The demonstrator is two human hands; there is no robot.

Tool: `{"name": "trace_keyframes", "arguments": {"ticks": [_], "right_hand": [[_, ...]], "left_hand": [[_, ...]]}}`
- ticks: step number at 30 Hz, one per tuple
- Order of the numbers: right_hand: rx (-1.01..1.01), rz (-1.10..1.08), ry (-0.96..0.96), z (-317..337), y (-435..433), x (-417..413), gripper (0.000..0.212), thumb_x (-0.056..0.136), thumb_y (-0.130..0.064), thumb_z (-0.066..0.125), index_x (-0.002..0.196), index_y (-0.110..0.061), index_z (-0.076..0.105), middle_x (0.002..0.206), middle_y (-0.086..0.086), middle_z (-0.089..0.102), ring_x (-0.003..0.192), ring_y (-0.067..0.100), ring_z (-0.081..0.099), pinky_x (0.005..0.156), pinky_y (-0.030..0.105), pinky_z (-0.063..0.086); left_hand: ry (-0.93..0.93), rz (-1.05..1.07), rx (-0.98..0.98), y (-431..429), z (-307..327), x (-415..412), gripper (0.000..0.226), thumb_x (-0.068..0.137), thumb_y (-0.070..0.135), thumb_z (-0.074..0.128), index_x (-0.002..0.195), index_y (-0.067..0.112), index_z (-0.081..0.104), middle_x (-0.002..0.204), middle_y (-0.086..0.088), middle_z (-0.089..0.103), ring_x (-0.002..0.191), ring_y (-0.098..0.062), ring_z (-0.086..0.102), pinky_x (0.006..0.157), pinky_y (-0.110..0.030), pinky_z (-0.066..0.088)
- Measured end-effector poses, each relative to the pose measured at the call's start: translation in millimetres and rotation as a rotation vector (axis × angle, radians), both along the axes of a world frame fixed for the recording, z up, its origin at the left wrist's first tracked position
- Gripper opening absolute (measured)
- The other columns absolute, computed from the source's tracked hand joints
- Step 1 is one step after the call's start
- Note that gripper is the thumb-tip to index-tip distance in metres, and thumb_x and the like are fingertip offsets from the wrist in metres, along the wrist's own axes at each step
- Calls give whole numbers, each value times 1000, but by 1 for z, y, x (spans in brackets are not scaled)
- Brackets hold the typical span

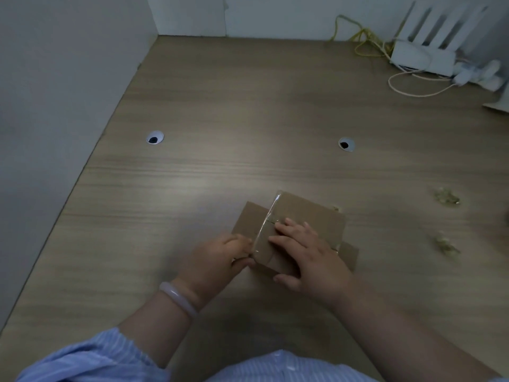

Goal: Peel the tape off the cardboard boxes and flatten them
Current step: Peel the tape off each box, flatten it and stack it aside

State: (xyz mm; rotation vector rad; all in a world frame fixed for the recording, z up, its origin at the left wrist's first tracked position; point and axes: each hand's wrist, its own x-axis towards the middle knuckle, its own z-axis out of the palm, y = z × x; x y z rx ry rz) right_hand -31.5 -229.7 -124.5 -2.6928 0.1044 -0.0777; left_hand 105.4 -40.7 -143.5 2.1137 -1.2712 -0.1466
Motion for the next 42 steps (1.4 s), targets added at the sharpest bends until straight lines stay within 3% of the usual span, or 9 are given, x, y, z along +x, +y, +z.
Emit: {"name": "trace_keyframes", "arguments": {"ticks": [7, 12, 16, 21, 27, 31, 33, 37, 42], "right_hand": [[65, 50, -31, -4, -3, -5, 72, 65, -47, 73, 132, -28, 54, 147, -6, 42, 141, 10, 25, 118, 31, 9], [51, 122, -32, -4, -3, -11, 70, 67, -49, 65, 133, -32, 51, 147, -9, 41, 142, 7, 24, 118, 34, 14], [60, 122, -36, -4, -4, -11, 69, 67, -49, 63, 133, -31, 52, 147, -9, 41, 142, 8, 25, 117, 37, 16], [48, 153, -36, -5, -8, -10, 71, 69, -51, 62, 135, -29, 50, 147, -7, 41, 142, 10, 25, 117, 38, 16], [93, 174, -18, -8, -12, -8, 71, 71, -55, 66, 136, -30, 49, 150, -8, 37, 143, 7, 19, 118, 33, 10], [180, 74, -67, -5, -11, -11, 63, 69, -60, 68, 123, -28, 60, 147, -3, 40, 141, 7, 25, 118, 34, 19], [123, 20, -118, -2, -9, -12, 62, 67, -61, 69, 117, -24, 61, 142, 1, 45, 138, 9, 30, 116, 39, 26], [-175, -117, -59, 4, -2, -14, 95, 62, -77, 54, 136, -17, 50, 145, 3, 43, 139, 21, 32, 114, 42, 20], [-146, -135, 58, 2, -3, -16, 103, 64, -81, 46, 144, -17, 39, 153, 2, 33, 143, 17, 21, 115, 38, 12]], "left_hand": [[31, -66, 135, -7, 31, 20, 26, 80, 46, 49, 82, 25, 64, 81, 6, 67, 74, -13, 61, 66, -30, 49], [220, 264, -38, -20, 44, 22, 13, 81, 18, 70, 75, 25, 62, 69, 7, 64, 67, -7, 58, 67, -23, 48], [438, 386, -165, -31, 41, 11, 9, 76, 23, 69, 79, 30, 65, 70, 13, 66, 70, -13, 65, 69, -30, 54], [113, 10, -51, -23, 35, -10, 12, 82, 26, 65, 86, 19, 74, 88, 9, 68, 83, -5, 62, 78, -22, 51], [91, -217, 105, -9, 37, -4, 38, 82, 45, 58, 104, 18, 74, 110, 8, 65, 104, -1, 55, 96, -11, 38], [145, -164, 100, -22, 39, 5, 13, 80, 31, 65, 87, 21, 68, 90, 11, 61, 81, -2, 57, 76, -24, 49], [195, -80, 131, -26, 34, 5, 25, 75, 23, 75, 97, 25, 64, 88, 16, 53, 77, 1, 53, 74, -21, 46], [179, -29, 70, -31, 22, 7, 31, 69, 29, 75, 98, 18, 73, 100, 8, 53, 90, -4, 53, 82, -14, 44], [140, -1, 42, -33, 26, 6, 13, 69, 26, 72, 74, 14, 70, 85, 4, 65, 80, -5, 55, 73, -13, 44]]}}
